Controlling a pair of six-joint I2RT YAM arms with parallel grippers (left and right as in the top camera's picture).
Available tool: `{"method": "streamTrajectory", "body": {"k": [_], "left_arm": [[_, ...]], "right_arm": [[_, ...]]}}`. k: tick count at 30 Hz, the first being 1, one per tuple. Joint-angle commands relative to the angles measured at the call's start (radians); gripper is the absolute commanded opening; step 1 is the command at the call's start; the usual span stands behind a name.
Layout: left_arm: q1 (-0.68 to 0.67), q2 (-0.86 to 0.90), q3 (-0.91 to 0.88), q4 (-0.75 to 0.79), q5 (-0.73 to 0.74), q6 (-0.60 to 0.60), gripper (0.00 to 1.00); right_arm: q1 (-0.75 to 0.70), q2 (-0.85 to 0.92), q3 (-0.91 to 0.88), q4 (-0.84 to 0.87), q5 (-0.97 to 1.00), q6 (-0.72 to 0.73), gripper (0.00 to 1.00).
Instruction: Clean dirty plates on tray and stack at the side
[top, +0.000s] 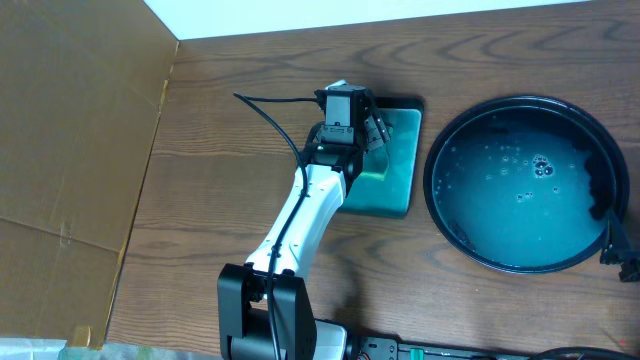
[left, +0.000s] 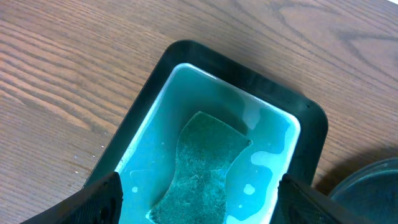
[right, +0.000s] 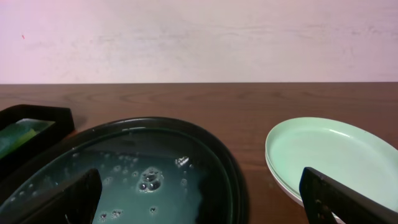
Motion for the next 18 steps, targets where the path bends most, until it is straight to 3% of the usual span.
{"method": "streamTrajectory", "body": {"k": [1,12,15,18], "left_arm": [[0.005,-0.001,-0.003,-0.002,-0.009,-0.002,0.8],[0.005,-0.001,-0.003,-0.1,-0.066,0.069,0.8],[0.003,0.007,-0.003,-0.143,-0.059,0.151,0.8],[0.003,0.002,-0.017,-0.186,0.055,0.314,0.8]], "right_arm": [[-0.012,-0.01,-0.005,0.0,0.01,-0.013,0.99],[-0.012,-0.01,-0.005,0.0,0.01,-0.013,0.99],[-0.012,-0.01,-0.005,0.0,0.01,-0.013,0.99],[-0.012,-0.01,-0.005,0.0,0.01,-0.013,0.99]]}}
